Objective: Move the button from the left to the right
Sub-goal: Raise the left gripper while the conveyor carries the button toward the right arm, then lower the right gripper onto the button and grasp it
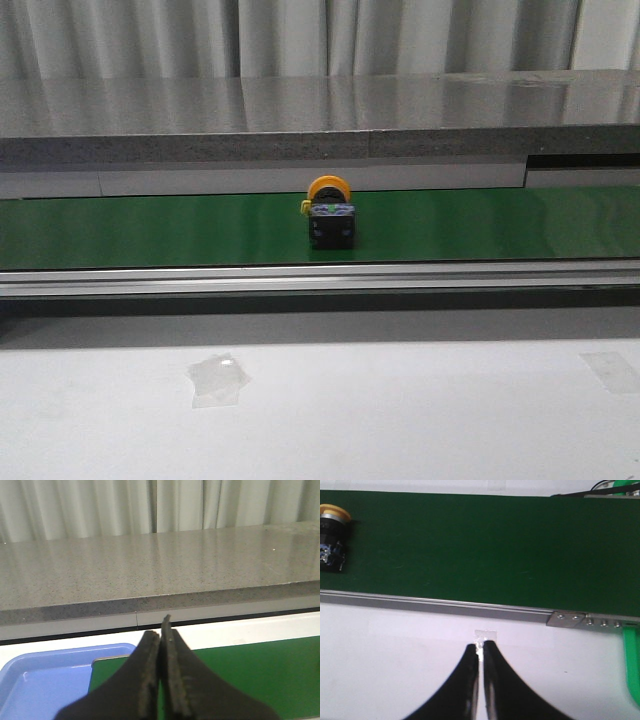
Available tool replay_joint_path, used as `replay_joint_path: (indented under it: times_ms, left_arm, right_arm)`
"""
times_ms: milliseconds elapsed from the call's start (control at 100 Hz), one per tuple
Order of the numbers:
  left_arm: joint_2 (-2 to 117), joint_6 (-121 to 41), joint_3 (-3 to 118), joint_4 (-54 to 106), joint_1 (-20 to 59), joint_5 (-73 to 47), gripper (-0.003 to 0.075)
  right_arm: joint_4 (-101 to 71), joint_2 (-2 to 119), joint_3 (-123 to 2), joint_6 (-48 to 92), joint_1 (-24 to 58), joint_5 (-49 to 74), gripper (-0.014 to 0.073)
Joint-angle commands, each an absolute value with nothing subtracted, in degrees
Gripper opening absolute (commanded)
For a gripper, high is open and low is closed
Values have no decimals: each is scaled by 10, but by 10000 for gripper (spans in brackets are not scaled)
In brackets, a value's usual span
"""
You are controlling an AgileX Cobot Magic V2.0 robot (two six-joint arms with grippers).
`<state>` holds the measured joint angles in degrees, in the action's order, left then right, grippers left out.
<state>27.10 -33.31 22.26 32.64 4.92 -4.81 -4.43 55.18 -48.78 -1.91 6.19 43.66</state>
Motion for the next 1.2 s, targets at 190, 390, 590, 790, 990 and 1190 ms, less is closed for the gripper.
replay_joint_path:
  times_ms: [190,390,590,790,990,1190]
  left_arm:
    - [272,-332,239,333,54,-8,-20]
    - [272,-332,239,333,54,-8,-20]
    - [272,-332,239,333,54,-8,-20]
    - [272,-332,239,333,54,-8,-20]
    - [272,-332,239,333,54,-8,-20]
    - [272,-332,239,333,54,-8,-20]
  right_arm:
    - [-69,549,-510,-13,62,395,533]
    - [-96,561,-526,-11,62,412,539]
    - [-97,617,-585,35,62,440,539]
    - [-98,691,-631,70,62,442,539]
    - [-100,760,-659,94,62,434,539]
    - [-123,812,-668,118,62,405,539]
